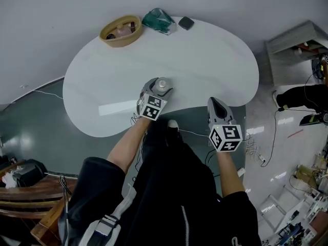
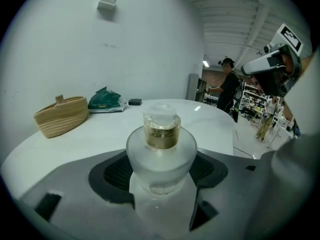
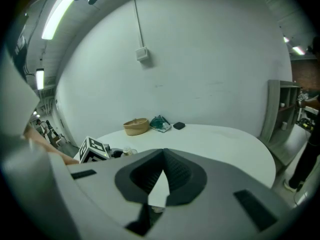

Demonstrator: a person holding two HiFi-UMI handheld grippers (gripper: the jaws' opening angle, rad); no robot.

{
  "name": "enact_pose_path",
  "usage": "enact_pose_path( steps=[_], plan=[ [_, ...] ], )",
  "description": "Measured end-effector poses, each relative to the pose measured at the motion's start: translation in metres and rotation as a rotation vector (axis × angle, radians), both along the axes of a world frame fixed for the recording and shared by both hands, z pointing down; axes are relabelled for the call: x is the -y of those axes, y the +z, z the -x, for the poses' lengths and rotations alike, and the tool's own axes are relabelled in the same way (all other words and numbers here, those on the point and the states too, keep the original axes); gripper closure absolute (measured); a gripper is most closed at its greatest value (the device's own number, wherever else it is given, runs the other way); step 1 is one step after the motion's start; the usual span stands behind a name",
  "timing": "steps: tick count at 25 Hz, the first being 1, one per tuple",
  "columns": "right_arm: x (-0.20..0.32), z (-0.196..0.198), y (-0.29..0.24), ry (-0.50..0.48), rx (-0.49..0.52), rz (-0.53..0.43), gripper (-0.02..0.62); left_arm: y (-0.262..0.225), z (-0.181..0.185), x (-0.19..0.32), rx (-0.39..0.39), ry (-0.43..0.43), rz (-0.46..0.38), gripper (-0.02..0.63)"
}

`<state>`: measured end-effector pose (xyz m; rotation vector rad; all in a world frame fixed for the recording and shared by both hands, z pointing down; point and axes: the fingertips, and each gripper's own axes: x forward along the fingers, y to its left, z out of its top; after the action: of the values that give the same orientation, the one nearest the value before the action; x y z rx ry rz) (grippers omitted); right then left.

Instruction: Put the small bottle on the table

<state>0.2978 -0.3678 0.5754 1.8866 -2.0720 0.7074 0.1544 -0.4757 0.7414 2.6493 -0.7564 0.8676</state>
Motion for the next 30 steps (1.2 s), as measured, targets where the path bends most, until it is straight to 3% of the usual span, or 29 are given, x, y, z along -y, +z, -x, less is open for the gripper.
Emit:
enact_pose_path(
  steps=[8, 15, 23, 26, 30],
  plan=[
    [-0.002, -0.005, 0.006, 0.006, 0.005, 0.01, 0.594, 0.014, -0.002, -0.003, 0.0, -0.009, 0.017, 0.271],
    [0.001, -0.009, 0.001, 0.008, 0.016, -0.006, 0.594, 0.017, -0.002, -0.008, 0.045, 0.036, 0.012, 0.267],
    [0.007, 0.004, -0.01, -0.047, 0.027, -0.04, 0.594, -0.012, 0.019, -0.019, 0.01, -0.008, -0.009, 0.268],
    [0.014, 0.014, -0.014, -0.086, 0.025, -0.056, 0.594, -0.032, 0.035, -0.024, -0.026, -0.046, -0.028, 0.305],
    [0.027, 0.031, -0.023, -0.137, 0.015, -0.091, 0.594, -0.072, 0.057, -0.027, -0.068, -0.082, -0.065, 0.462]
  ],
)
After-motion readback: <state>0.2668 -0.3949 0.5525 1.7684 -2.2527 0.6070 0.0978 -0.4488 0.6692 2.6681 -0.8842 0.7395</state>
